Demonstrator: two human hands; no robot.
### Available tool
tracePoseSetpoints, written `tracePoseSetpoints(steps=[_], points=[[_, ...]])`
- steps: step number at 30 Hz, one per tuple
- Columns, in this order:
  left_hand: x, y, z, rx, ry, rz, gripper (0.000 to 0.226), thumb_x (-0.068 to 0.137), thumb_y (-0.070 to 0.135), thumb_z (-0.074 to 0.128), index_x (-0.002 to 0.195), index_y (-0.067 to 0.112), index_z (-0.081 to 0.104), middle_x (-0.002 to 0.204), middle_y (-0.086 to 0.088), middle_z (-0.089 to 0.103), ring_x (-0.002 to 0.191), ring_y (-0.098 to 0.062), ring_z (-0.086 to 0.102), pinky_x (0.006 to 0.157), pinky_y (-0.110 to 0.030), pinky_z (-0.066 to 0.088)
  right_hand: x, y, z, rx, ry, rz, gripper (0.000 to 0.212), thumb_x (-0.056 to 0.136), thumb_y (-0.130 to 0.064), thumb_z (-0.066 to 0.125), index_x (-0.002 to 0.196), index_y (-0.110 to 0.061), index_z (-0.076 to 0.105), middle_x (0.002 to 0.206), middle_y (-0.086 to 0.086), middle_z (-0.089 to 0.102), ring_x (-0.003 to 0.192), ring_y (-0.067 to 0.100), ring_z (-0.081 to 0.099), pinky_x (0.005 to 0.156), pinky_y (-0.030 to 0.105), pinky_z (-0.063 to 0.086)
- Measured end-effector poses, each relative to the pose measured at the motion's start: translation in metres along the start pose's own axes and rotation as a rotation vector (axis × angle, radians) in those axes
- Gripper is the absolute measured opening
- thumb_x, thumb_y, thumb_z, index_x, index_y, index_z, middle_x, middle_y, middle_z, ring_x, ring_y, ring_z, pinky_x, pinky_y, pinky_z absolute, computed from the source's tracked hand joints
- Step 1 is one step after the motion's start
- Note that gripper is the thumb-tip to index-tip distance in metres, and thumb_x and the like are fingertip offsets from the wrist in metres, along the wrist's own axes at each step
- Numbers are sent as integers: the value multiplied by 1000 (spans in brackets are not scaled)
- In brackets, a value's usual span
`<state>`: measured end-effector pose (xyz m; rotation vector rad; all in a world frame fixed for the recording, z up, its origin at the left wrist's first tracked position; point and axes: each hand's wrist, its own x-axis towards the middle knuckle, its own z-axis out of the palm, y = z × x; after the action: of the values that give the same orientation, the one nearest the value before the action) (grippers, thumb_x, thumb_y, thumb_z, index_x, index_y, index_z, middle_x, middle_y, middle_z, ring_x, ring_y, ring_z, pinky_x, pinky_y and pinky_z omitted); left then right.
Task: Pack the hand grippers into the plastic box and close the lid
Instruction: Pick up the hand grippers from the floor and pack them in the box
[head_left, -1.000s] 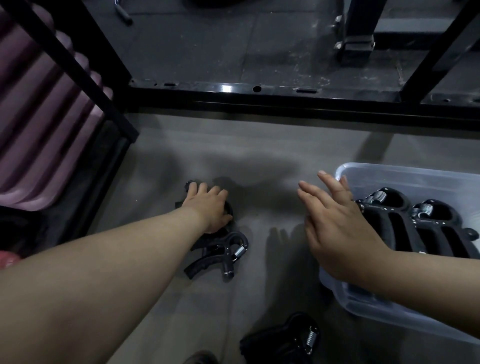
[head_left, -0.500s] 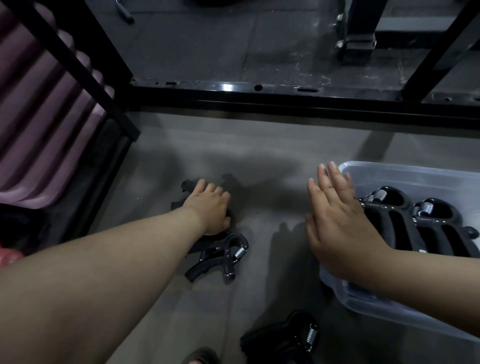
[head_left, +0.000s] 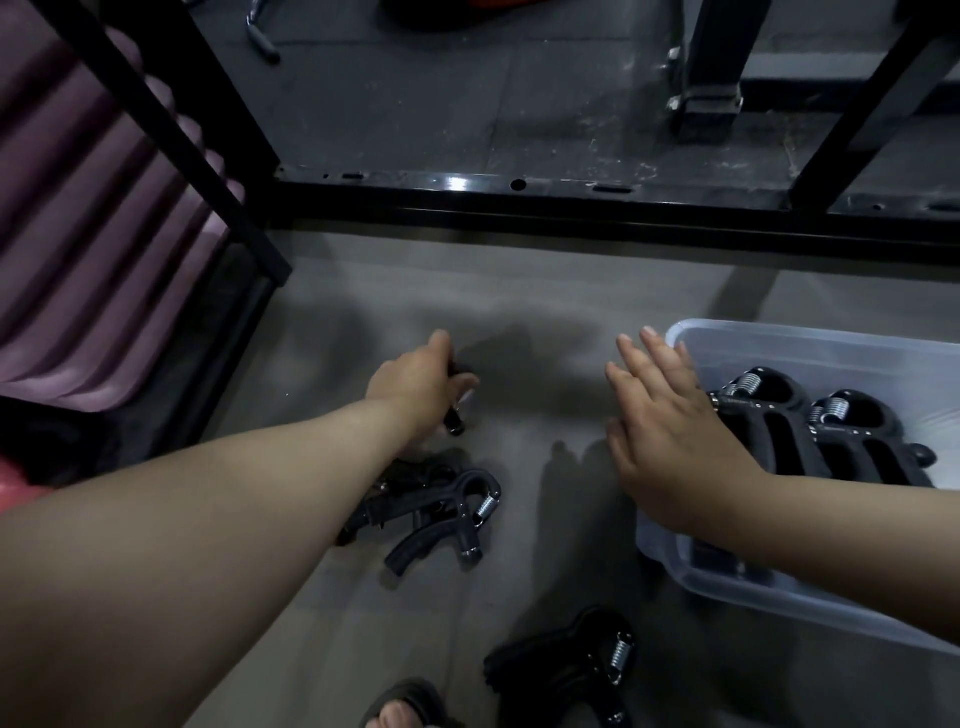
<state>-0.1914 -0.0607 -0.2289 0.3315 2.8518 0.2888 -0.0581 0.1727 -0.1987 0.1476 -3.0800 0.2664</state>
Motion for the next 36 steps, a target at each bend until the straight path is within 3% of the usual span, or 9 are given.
tracePoseSetpoints(steps=[5, 9, 13, 19, 23, 25, 29, 33, 36], points=[[4, 34, -6, -669, 133, -185, 32, 89, 47, 61, 89, 17, 49, 86, -10, 67, 75, -28, 66, 71, -40, 56, -11, -2, -4, 5, -44, -90, 60, 80, -28, 36, 121, 9, 59, 137, 27, 51, 135, 43, 39, 113, 52, 20], [-11, 73, -9, -968, 78, -235, 32, 93, 42, 59, 95, 11, 54, 89, -14, 71, 49, -14, 63, 43, -23, 48, -22, -2, -12, 91, -70, -111, 56, 84, -21, 49, 133, 6, 51, 145, 22, 43, 142, 38, 29, 115, 45, 13], [-28, 99, -17, -1203, 26, -287, 37, 94, 43, 58, 100, 6, 55, 81, -9, 69, 52, -17, 62, 51, -28, 51, -30, 0, -32, 319, -156, -47, 60, 96, -18, 47, 149, -2, 26, 159, 11, 18, 149, 20, 5, 121, 29, 2], [-53, 128, -36, -1489, -70, -306, 30, 96, 42, 53, 92, 12, 53, 66, -4, 60, 49, -16, 55, 54, -29, 50, -61, 1, -76, 777, -230, 98, 65, 99, -31, 44, 153, -30, 8, 153, -12, 32, 136, -1, 35, 115, 27, 28], [-67, 160, -40, -1616, -141, -299, 36, 101, 37, 46, 111, 3, 52, 72, -9, 61, 46, -17, 61, 47, -25, 50, -73, 4, -85, 1083, -120, 296, 64, 94, -36, 49, 148, -42, 16, 121, -17, 63, 108, 11, 64, 104, 42, 44], [-74, 174, -39, -1693, -191, -313, 32, 103, 33, 43, 104, 2, 53, 77, -12, 61, 54, -20, 62, 59, -33, 57, -76, 9, -86, 1193, -63, 431, 64, 92, -34, 53, 147, -39, 21, 111, -5, 69, 99, 19, 69, 101, 47, 47], [-90, 190, -38, -1689, -320, -224, 25, 104, 25, 41, 99, 6, 57, 80, -11, 68, 72, -25, 66, 79, -40, 58, -88, 27, -101, 1332, -80, 607, 29, 100, -17, 48, 125, -2, 52, 110, 23, 67, 82, 22, 68, 82, 35, 57], [-101, 203, -35, -1615, -389, -159, 27, 105, 26, 38, 112, 7, 55, 87, -11, 66, 71, -22, 64, 68, -32, 54, -99, 47, -113, 1593, -178, 773, 31, 95, -13, 46, 109, 9, 63, 106, 30, 67, 87, 33, 66, 86, 41, 56], [-112, 213, -33, -1651, -495, -189, 31, 105, 28, 35, 98, 6, 56, 81, -12, 68, 69, -22, 68, 63, -33, 58, -108, 64, -114, 1699, -401, 735, 45, 92, -26, 39, 118, 2, 61, 124, 25, 62, 110, 36, 61, 105, 47, 43]])
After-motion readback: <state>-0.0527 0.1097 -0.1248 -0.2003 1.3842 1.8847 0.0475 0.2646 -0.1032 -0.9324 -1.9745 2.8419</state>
